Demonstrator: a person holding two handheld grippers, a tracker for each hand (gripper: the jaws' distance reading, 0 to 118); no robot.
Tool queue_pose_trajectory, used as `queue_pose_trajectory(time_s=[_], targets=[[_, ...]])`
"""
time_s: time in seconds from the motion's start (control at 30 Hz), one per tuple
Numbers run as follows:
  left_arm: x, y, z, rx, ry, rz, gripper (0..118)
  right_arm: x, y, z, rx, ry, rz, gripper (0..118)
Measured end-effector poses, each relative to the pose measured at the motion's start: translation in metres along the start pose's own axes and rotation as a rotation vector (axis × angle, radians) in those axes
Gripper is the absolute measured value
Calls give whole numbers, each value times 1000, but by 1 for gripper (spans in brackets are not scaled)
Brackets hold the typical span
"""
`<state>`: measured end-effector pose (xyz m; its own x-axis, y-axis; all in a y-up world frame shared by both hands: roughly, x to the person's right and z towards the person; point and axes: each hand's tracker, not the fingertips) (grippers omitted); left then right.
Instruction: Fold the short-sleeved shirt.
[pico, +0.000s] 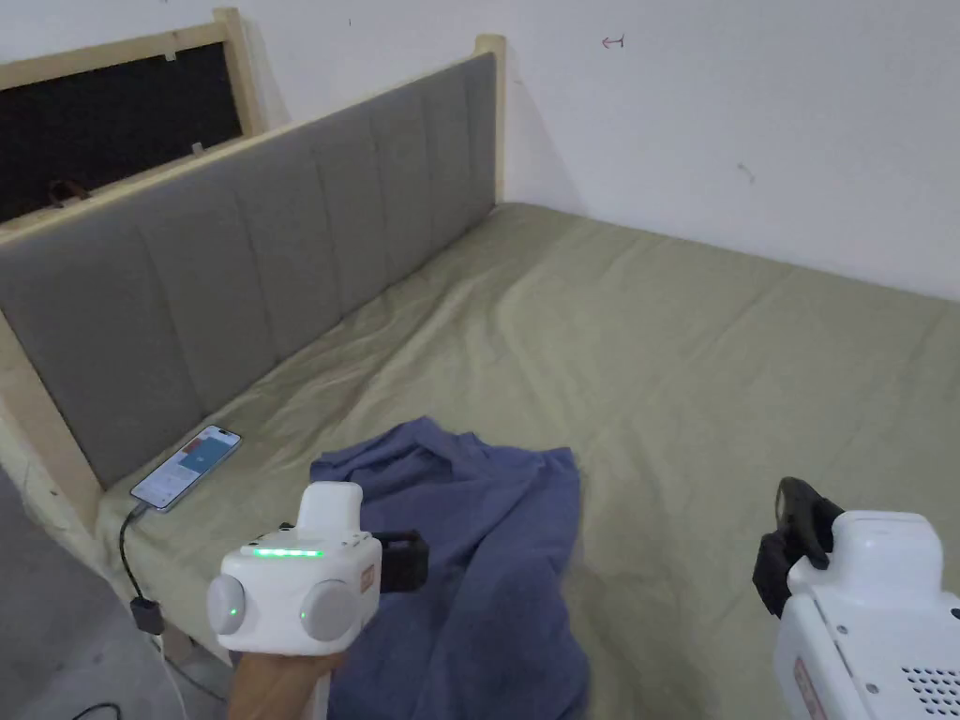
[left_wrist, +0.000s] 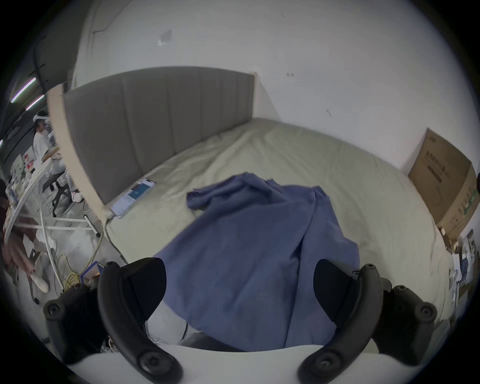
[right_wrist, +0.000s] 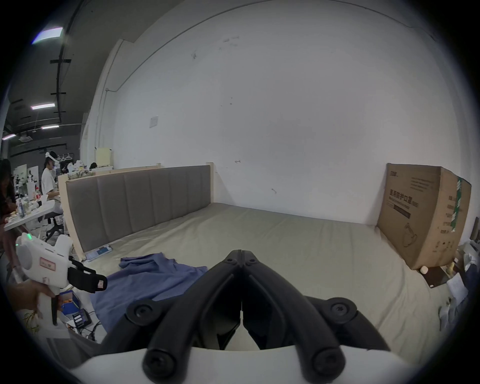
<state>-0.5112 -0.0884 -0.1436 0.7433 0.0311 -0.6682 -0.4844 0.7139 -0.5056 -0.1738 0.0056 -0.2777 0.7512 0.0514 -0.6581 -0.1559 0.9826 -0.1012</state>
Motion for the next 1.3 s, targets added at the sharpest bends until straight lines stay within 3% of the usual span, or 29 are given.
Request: queue_pose_trajectory(time_s=[0.2,0.27,0.3,0.4,0.47,0.53,0.73,0.9,1.07,1.3], targets=[[34,-1,-59,-98,9,-89,112,37,-12,2,-38,-89,-4,0],[40,-3,-77,-135,3,-97,107,48,-16,4,-51,-114,-4,0],[42,-4,-85,-153,2,-101,100,53,-18,5,-56,-129,-4,0],[52,-12,-100,-251,-2,-137,36,68,-25,9,-75,-167,-14,0],[54,-20,-104,-284,-73,-133,22,75,-28,11,-89,-185,-22,0],[57,-20,-96,-232,-25,-146,1,82,-30,15,-99,-197,-27,0],[42,-1,-68,-165,-92,-7,1,98,-28,33,-83,-228,-35,0],[44,32,-10,-68,-214,21,1,110,-25,48,-59,-244,-55,0],[84,73,50,52,-337,-47,1,122,-22,67,-31,-263,-80,0],[177,122,117,192,-528,-256,1,144,-15,100,16,-311,-88,0]])
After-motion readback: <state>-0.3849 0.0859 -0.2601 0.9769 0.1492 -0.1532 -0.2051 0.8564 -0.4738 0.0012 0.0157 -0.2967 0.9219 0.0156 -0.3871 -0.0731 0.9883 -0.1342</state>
